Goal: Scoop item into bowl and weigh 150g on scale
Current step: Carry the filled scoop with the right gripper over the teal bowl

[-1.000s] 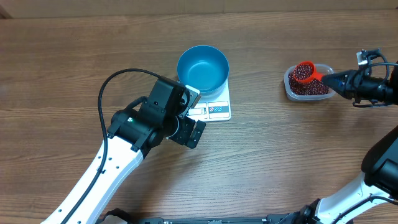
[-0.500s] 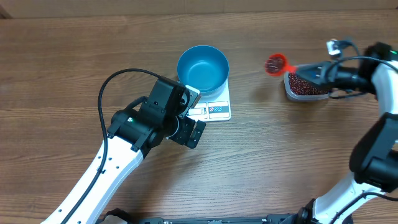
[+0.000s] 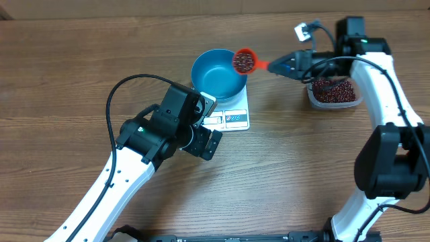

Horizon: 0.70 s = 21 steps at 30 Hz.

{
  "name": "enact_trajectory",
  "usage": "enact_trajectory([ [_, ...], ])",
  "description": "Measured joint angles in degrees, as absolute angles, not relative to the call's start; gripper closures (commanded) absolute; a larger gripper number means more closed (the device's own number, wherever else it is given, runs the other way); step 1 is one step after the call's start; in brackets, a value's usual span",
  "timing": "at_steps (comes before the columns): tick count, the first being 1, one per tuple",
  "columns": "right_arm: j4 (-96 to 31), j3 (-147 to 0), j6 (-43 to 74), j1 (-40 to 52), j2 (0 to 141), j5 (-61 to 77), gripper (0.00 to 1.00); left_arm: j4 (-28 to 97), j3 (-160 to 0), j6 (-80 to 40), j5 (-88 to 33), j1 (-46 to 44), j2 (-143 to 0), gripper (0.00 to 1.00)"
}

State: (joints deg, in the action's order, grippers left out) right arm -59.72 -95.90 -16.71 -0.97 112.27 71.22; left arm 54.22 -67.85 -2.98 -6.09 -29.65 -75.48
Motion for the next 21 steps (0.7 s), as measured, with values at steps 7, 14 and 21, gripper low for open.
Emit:
enact_trajectory([
  [7,-55.9,-97.9,-10.6,3.9,112.3,66.7,0.96,54.2,-67.9,-3.0,-6.1,-29.6,-75.5,0.00],
  [14,-56.1,-99.8,-8.1,7.7,112.3,57.0,0.96,54.2,-67.9,-3.0,-6.1,-29.6,-75.5,0.00],
  [21,-56.1,-100.9,-6.3,11.6,112.1,44.2,0.96,54.2,-67.9,-3.0,-6.1,-29.6,-75.5,0.00],
])
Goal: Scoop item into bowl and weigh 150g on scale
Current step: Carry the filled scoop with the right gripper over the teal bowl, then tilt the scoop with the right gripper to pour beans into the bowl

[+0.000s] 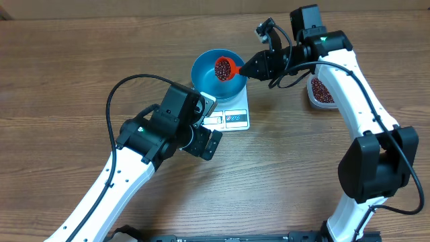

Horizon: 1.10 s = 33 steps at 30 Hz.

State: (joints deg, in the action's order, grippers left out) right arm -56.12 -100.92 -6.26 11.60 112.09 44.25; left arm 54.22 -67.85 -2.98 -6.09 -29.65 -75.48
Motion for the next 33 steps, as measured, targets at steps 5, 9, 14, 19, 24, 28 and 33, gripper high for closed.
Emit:
enact_trajectory([
  [5,-56.2,-101.0,-5.9,13.0,111.1,37.4,0.97,54.2,-67.9,-3.0,-6.1,-29.6,-75.5,0.00],
  [9,-56.0,-101.1,-6.0,15.2,110.7,32.5,0.97,54.2,-67.9,-3.0,-6.1,-29.6,-75.5,0.01],
  [14,-55.3,-101.1,-6.0,17.9,110.7,27.4,0.96,54.2,-67.9,-3.0,-6.1,-29.6,-75.5,0.01],
  [19,-55.4,-101.8,-6.0,19.3,110.7,22.6,0.96,54.2,-67.9,-3.0,-6.1,-29.6,-75.5,0.00],
  [24,-55.2,-104.0,-6.0,20.1,110.4,19.1,0.96,54.2,-67.9,-3.0,-6.1,-29.6,-75.5,0.00],
  [28,-55.2,-104.4,-6.0,20.9,109.7,17.1,0.96,54.2,-67.9,-3.0,-6.1,-29.6,-75.5,0.00],
  [33,-55.9,-104.4,-6.1,22.4,109.6,13.6,0.97,54.2,-67.9,-3.0,-6.1,-29.6,-75.5,0.00],
])
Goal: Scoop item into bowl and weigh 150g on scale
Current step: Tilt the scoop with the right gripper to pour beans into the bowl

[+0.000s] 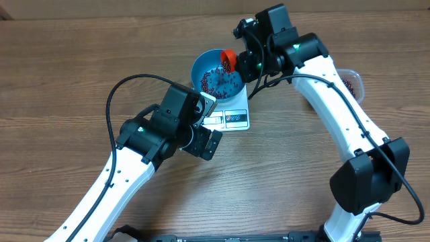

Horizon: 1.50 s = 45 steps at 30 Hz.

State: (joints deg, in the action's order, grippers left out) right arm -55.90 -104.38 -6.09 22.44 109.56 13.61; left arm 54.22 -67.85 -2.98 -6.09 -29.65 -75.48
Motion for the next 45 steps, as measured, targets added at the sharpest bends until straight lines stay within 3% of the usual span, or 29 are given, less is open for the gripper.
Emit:
enact_trajectory([
  [17,-57.1,-104.4,-7.6,28.6,109.6,-1.3,0.96,54.2,-67.9,-3.0,-6.1,-29.6,-75.5,0.00],
  [45,-55.1,-104.9,-14.3,29.5,109.5,1.5,0.96,54.2,-67.9,-3.0,-6.1,-29.6,-75.5,0.00],
])
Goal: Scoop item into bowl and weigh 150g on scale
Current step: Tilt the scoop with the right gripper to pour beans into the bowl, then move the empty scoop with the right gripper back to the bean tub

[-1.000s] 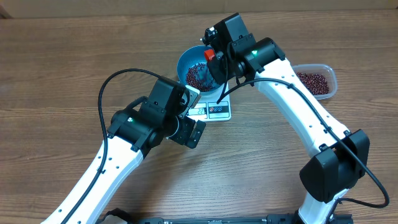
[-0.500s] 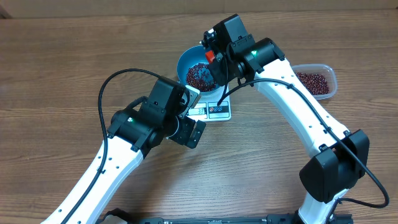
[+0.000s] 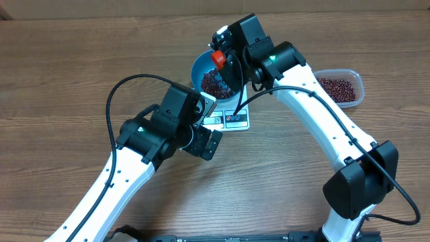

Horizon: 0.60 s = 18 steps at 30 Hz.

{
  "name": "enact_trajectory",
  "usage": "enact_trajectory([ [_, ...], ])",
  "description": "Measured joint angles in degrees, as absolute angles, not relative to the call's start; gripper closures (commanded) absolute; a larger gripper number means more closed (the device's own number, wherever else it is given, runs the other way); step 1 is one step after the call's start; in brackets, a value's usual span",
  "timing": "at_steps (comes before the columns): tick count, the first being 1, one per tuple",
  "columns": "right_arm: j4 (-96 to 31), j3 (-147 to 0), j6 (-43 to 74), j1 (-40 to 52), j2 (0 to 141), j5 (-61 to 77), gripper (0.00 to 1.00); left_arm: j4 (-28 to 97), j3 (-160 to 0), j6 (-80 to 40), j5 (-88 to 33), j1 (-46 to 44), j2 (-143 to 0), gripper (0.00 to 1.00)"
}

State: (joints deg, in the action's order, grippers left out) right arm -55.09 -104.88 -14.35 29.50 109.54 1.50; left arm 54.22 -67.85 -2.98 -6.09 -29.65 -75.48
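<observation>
A blue bowl (image 3: 201, 67) stands on a white scale (image 3: 232, 119) and holds dark red beans (image 3: 215, 83). My right gripper (image 3: 224, 57) hangs over the bowl's far right side, shut on the handle of an orange scoop (image 3: 218, 58) that is tipped over. A clear tub of red beans (image 3: 339, 88) sits at the right. My left gripper (image 3: 207, 142) rests low beside the scale's front left corner; its jaw state does not show from above.
The left arm (image 3: 134, 158) runs from the front edge up to the scale. The right arm (image 3: 322, 128) arches across the table's right half, passing next to the tub. A black cable loops over the left arm.
The right gripper has shifted further left over the bowl with the scoop tipped. The bean pile in the bowl has grown. The tub at the right is fully in view again.
The right gripper held a full scoop between tub and bowl, then over the bowl's rim. Later the scoop was tilted and beans lay scattered in the bowl. Now a thicker pile fills the bowl. The left arm stayed put throughout.
</observation>
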Motion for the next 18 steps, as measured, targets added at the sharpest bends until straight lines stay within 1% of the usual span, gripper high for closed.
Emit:
enact_trajectory([
  [4,-56.4,-104.9,-15.6,29.5,109.5,0.9,0.96,54.2,-67.9,-3.0,-6.1,-29.6,-75.5,0.00],
  [11,-57.1,-104.9,-11.8,29.1,109.5,-0.6,0.96,54.2,-67.9,-3.0,-6.1,-29.6,-75.5,0.00],
  [14,-57.0,-104.9,-9.8,28.6,109.4,1.4,0.97,54.2,-67.9,-3.0,-6.1,-29.6,-75.5,0.00],
  [18,-56.5,-104.9,-7.4,25.4,108.3,7.7,0.96,54.2,-67.9,-3.0,-6.1,-29.6,-75.5,0.00],
])
